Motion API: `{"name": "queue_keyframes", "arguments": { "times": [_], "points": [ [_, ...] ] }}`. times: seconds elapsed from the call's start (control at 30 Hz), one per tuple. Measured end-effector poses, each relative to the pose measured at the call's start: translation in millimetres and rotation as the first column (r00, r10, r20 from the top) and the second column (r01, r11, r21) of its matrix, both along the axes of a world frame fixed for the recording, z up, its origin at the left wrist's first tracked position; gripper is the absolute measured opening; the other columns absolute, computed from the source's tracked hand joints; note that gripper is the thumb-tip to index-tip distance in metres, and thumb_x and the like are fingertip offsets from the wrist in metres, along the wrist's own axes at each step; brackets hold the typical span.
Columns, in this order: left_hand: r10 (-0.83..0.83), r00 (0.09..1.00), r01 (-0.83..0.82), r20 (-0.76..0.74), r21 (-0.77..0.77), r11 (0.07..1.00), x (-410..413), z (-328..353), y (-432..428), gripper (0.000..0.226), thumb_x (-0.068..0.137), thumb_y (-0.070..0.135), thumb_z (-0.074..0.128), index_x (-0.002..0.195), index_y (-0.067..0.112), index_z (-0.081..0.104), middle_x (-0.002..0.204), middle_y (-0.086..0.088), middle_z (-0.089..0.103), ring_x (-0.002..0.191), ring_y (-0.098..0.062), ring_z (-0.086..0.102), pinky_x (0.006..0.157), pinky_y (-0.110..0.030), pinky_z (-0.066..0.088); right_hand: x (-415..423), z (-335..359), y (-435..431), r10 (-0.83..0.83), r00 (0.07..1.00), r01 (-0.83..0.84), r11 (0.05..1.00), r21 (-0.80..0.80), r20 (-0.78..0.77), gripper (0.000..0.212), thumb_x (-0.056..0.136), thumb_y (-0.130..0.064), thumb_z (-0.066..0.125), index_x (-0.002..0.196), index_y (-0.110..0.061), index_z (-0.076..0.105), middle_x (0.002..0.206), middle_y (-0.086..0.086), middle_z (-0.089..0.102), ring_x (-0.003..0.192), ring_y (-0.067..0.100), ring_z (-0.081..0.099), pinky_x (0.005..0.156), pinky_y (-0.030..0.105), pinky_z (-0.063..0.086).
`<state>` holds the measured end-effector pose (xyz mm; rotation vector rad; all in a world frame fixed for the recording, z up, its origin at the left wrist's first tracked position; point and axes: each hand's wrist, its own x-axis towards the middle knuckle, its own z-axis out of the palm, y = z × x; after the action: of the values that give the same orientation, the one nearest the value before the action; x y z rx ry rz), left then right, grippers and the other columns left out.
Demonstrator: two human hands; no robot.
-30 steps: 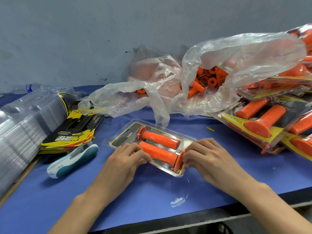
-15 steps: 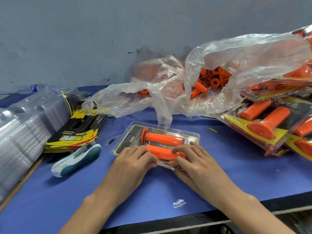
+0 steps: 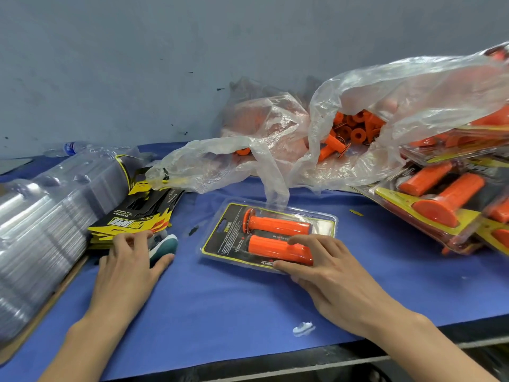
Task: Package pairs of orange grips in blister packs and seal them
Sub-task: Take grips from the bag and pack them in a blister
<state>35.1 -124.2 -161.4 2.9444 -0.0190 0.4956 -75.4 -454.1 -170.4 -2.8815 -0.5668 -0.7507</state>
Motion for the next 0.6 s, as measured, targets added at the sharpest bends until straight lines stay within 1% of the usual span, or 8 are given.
{"name": "queue_keyframes", "arguments": {
  "times": [0.1, 0.17, 0.23, 0.27, 0.33, 0.37, 0.47, 0.6],
  "points": [
    [-0.031, 0.999, 0.03, -0.025, -0.042, 0.999, -3, 5, -4, 0.069, 0.08, 0.049, 0.073, 0.134, 0.013, 0.052, 0.114, -0.02, 0.054, 0.1, -0.044, 0.058, 0.083, -0.049, 0.043, 1, 0, 2, -0.017, 1.0, 0.018, 1.0, 0.009, -0.019, 0.034, 0.094, -0.029, 0.052, 0.124, -0.042, 0.06, 0.137, 0.0, 0.051, 0.118, 0.027, 0.048, 0.097, 0.041, 0.045],
    [-0.09, 0.993, 0.065, -0.078, -0.271, 0.96, -12, 20, -11, 0.066, 0.081, 0.056, 0.067, 0.136, 0.024, 0.053, 0.117, -0.006, 0.063, 0.107, -0.036, 0.058, 0.086, -0.045, 0.044, 2, 0, 3, -0.031, 0.999, 0.032, 0.999, 0.042, -0.032, 0.034, 0.093, -0.029, 0.051, 0.124, -0.042, 0.06, 0.138, -0.002, 0.05, 0.12, 0.026, 0.048, 0.097, 0.043, 0.044],
    [-0.195, 0.971, 0.073, -0.142, -0.596, 0.8, -24, 37, -20, 0.043, 0.075, 0.069, 0.061, 0.102, 0.038, 0.072, 0.089, 0.013, 0.072, 0.087, -0.022, 0.062, 0.073, -0.032, 0.046, 4, -2, 5, -0.041, 0.998, 0.046, 0.995, 0.092, -0.05, 0.034, 0.093, -0.028, 0.051, 0.124, -0.041, 0.06, 0.138, -0.003, 0.05, 0.122, 0.025, 0.046, 0.098, 0.043, 0.044],
    [-0.273, 0.936, 0.021, -0.222, -0.74, 0.672, -31, 46, -25, 0.047, 0.072, 0.075, 0.06, 0.089, 0.035, 0.076, 0.078, 0.012, 0.071, 0.075, -0.021, 0.06, 0.066, -0.028, 0.045, 4, -2, 5, -0.045, 0.997, 0.051, 0.992, 0.114, -0.054, 0.034, 0.094, -0.028, 0.051, 0.123, -0.041, 0.06, 0.138, -0.004, 0.05, 0.123, 0.024, 0.045, 0.099, 0.043, 0.043],
    [-0.514, 0.754, -0.209, -0.408, -0.892, 0.401, -44, 49, -36, 0.059, 0.07, 0.074, 0.063, 0.093, 0.021, 0.077, 0.088, -0.01, 0.075, 0.073, -0.029, 0.063, 0.061, -0.03, 0.052, 4, -3, 5, -0.049, 0.997, 0.057, 0.989, 0.138, -0.061, 0.034, 0.094, -0.029, 0.049, 0.123, -0.041, 0.06, 0.138, -0.005, 0.05, 0.123, 0.023, 0.043, 0.1, 0.041, 0.042],
    [-0.612, 0.645, -0.29, -0.457, -0.888, 0.357, -52, 49, -42, 0.059, 0.07, 0.069, 0.063, 0.098, 0.018, 0.076, 0.093, -0.022, 0.073, 0.074, -0.033, 0.065, 0.061, -0.033, 0.055, 4, -4, 5, -0.05, 0.997, 0.058, 0.989, 0.139, -0.064, 0.034, 0.094, -0.029, 0.049, 0.124, -0.041, 0.06, 0.138, -0.005, 0.05, 0.123, 0.022, 0.042, 0.1, 0.041, 0.042],
    [-0.741, 0.431, -0.352, -0.515, -0.852, 0.387, -65, 46, -62, 0.06, 0.077, 0.064, 0.062, 0.107, 0.013, 0.072, 0.099, -0.027, 0.07, 0.065, -0.03, 0.062, 0.056, -0.032, 0.055, 4, -4, 5, -0.057, 0.996, 0.065, 0.991, 0.118, -0.072, 0.036, 0.094, -0.029, 0.049, 0.126, -0.041, 0.059, 0.14, -0.004, 0.049, 0.124, 0.025, 0.043, 0.1, 0.043, 0.042],
    [-0.773, 0.386, -0.368, -0.504, -0.852, 0.372, -64, 37, -87, 0.067, 0.08, 0.064, 0.061, 0.115, 0.007, 0.068, 0.095, -0.019, 0.07, 0.064, -0.023, 0.06, 0.053, -0.029, 0.052, 3, -3, 6, -0.067, 0.994, 0.075, 0.993, 0.091, -0.083, 0.038, 0.094, -0.028, 0.049, 0.128, -0.041, 0.059, 0.141, -0.003, 0.049, 0.124, 0.027, 0.044, 0.099, 0.045, 0.042]
  ]
}}
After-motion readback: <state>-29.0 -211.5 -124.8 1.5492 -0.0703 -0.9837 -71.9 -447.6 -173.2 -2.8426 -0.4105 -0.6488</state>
